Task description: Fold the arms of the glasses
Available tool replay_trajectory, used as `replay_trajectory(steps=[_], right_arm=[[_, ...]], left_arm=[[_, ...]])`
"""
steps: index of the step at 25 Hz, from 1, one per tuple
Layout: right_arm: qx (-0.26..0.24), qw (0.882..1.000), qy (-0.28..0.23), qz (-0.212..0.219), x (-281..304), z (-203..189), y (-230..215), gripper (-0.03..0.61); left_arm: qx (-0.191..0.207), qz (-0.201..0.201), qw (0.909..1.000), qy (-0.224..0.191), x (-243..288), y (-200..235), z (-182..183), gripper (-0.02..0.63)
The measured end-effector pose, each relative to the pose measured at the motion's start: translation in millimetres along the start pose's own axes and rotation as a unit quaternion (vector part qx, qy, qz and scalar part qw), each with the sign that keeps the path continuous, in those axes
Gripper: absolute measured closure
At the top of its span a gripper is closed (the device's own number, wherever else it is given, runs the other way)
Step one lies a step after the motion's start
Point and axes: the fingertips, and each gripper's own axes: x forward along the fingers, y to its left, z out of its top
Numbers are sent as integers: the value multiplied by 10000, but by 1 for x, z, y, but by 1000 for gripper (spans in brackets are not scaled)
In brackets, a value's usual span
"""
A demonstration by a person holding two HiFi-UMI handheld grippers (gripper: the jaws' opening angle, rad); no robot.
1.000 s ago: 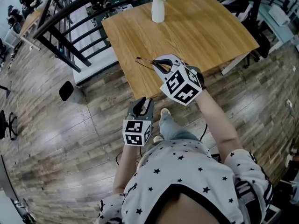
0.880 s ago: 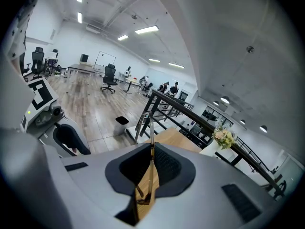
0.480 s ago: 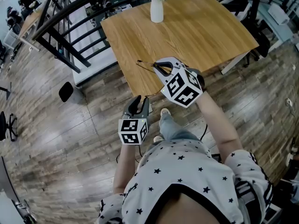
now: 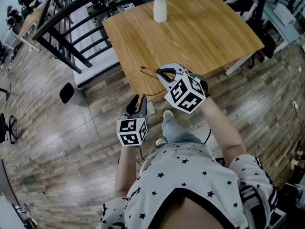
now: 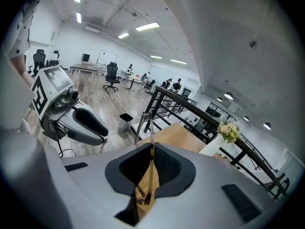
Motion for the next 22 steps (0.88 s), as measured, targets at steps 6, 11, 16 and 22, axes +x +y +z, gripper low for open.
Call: replay_trajectory(steps=[6,11,16,22], right_arm=[[31,10000,34,75,1,-6,7,558],[60,9998,73,179,3,-10,16,558],[-31,9995,133,287,8,-14,28,558],[-73,9989,178,422,11,-17,39,558]], left_arm=[[-64,75,9999,-42,2,5,3,509],[-171,171,9996,-165,1,12,12,511],[-229,230,9992,-251,1,17,18,515],[-245,279,9988,-315,2,20,24,518]])
